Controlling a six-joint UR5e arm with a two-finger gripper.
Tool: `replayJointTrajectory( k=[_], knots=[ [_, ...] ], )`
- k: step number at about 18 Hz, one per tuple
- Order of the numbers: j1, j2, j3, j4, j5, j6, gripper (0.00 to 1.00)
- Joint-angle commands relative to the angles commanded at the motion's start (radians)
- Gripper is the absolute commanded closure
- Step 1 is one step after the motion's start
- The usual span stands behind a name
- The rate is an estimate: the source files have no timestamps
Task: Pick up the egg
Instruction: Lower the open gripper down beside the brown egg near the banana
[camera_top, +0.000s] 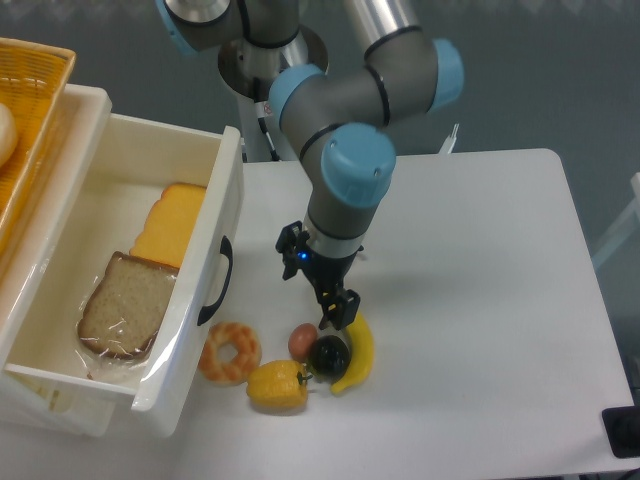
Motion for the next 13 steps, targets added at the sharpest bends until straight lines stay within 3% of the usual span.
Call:
replayJointTrajectory(
  k=[4,13],
  knots=[
    [-0.012,-0.028,-0.029,0.002,-0.002,0.008,0.0],
    [-0.035,-0.086,-0.02,0.003,0.029,0.014,0.0]
  ],
)
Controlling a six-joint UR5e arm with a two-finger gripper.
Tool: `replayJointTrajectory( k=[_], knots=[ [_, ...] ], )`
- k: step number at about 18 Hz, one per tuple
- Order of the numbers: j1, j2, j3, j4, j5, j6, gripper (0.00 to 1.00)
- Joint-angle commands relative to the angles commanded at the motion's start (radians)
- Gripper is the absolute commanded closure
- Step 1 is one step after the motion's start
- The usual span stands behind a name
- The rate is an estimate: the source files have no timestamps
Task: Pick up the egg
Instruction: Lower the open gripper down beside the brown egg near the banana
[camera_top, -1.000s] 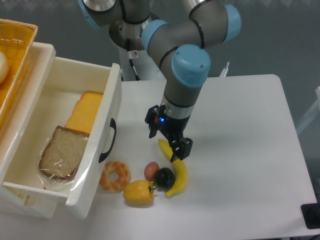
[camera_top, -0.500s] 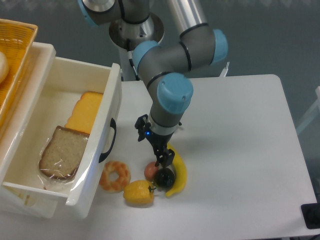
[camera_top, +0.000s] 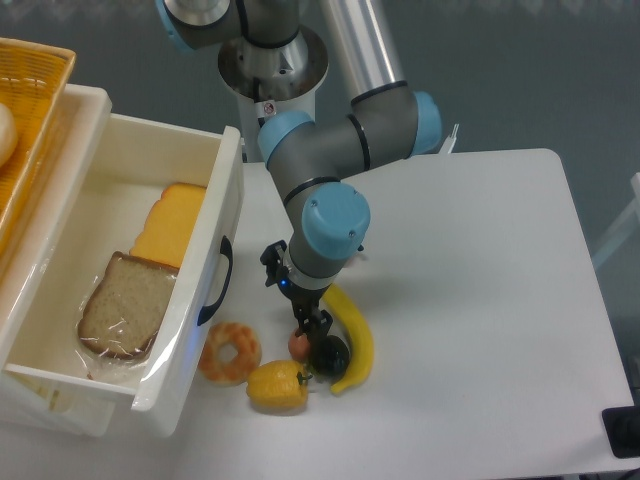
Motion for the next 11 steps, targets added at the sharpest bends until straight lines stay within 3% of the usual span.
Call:
replayJointTrajectory(
  k=[11],
  knots=[
    [0.015,-0.066,0.052,0.003,0.002,0.0,0.0]
  ],
)
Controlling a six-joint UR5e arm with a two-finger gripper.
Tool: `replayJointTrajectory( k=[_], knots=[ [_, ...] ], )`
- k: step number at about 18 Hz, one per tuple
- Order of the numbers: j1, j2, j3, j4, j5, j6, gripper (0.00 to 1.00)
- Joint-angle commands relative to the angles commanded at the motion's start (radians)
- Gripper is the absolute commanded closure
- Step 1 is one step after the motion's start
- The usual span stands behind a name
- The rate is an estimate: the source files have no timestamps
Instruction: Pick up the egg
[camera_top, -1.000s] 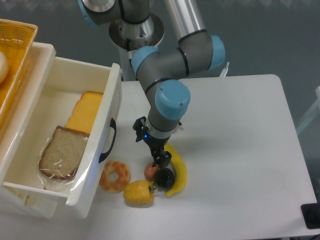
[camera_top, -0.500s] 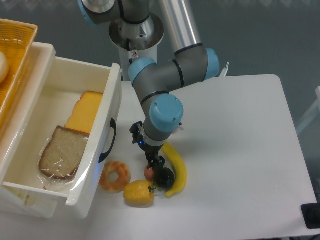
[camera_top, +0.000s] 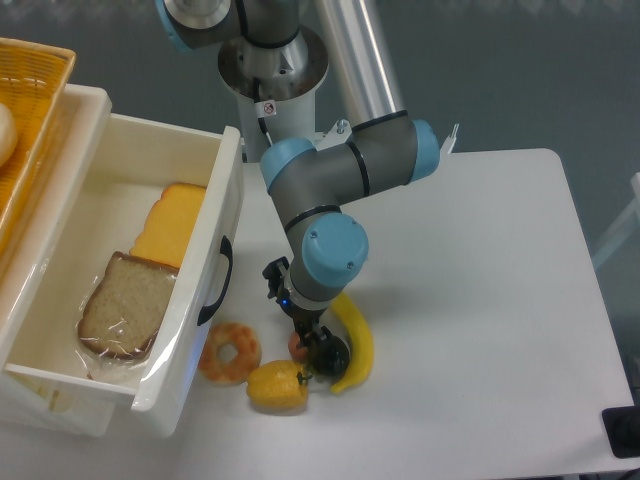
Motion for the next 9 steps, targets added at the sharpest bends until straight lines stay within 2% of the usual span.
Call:
replayJointTrajectory(
  k=[5,9],
  knots=[
    [0.04,-0.023,0.032,0.0,0.003,0.003,0.0],
    [0.068,-0.02,0.046,0.0,0.0,0.005,0.0]
  ],
)
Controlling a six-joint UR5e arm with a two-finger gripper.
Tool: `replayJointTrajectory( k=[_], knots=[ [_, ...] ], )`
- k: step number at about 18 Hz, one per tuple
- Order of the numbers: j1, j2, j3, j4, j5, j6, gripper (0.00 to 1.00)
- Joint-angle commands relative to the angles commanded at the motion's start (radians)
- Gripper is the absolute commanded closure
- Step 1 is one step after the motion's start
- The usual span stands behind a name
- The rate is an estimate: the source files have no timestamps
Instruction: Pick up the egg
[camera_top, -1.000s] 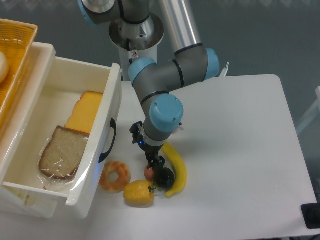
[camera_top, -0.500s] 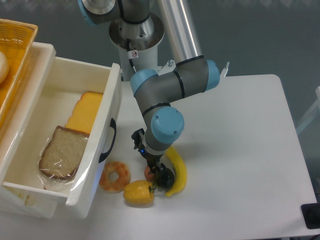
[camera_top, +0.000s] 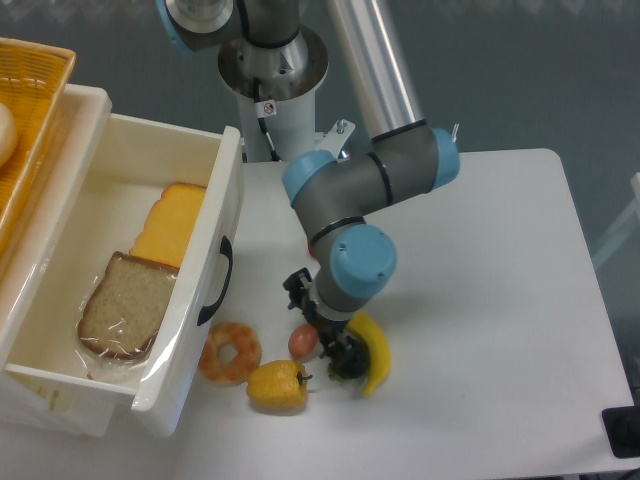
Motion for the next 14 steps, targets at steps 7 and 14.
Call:
replayJointTrajectory(
  k=[7,14],
  knots=[
    [-0.006,0.006,-0.02,-0.003,-0.003,-0.07,0.0],
    [-0.023,0.002,-0.02,-0.002,-0.041,-0.198,0.0]
  ],
)
